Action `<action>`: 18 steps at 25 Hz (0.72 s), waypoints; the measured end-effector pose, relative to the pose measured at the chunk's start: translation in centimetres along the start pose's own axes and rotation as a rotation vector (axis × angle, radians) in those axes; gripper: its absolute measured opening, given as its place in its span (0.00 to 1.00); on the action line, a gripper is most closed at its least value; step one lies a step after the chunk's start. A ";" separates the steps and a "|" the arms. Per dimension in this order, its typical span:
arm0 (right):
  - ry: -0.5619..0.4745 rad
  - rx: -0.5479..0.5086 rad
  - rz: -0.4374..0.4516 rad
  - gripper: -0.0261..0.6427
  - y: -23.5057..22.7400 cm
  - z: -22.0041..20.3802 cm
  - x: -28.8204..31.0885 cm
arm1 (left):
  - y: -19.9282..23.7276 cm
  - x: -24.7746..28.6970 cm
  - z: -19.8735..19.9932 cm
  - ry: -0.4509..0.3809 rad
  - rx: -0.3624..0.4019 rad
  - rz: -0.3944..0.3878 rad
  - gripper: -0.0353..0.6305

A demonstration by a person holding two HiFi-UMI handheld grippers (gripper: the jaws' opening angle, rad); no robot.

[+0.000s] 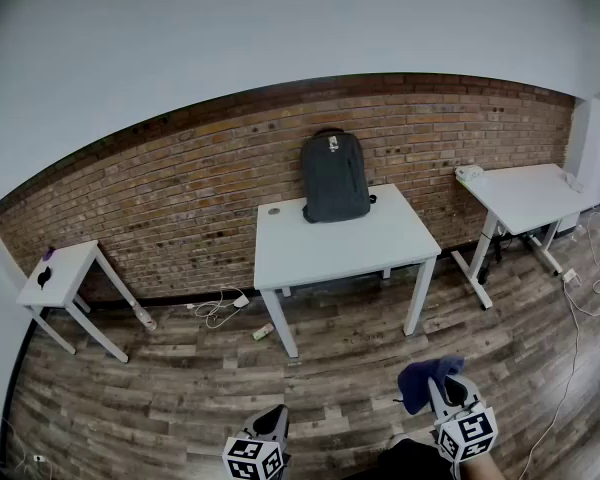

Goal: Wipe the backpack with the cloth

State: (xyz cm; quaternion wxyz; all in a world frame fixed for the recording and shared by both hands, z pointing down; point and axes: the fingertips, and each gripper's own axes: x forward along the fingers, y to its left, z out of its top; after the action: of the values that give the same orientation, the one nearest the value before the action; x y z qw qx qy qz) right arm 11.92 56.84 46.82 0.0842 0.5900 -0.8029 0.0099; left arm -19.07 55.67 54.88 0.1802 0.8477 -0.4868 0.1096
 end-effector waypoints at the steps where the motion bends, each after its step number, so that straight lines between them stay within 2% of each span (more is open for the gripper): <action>1: -0.002 0.006 -0.003 0.10 -0.2 -0.1 0.3 | 0.3 0.4 -0.1 -0.002 0.001 0.003 0.05; 6: -0.012 0.025 -0.014 0.10 -1.7 -0.6 1.9 | 0.9 2.1 -0.1 0.012 0.009 0.012 0.05; 11: -0.027 0.060 0.002 0.10 -4.2 -0.6 5.8 | 1.6 5.0 1.7 0.004 0.018 0.032 0.05; 14: -0.059 0.078 0.029 0.10 -5.1 0.8 8.4 | 2.2 6.7 3.0 0.003 0.037 0.035 0.05; 18: -0.095 0.046 0.058 0.10 -6.5 2.6 11.4 | 2.6 9.1 4.6 -0.012 0.038 0.049 0.05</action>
State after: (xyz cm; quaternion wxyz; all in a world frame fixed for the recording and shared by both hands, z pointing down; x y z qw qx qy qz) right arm 14.50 43.83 45.40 0.0322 0.5683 -0.8222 0.0030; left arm -16.68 45.38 54.48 0.1584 0.8394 -0.5064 0.1180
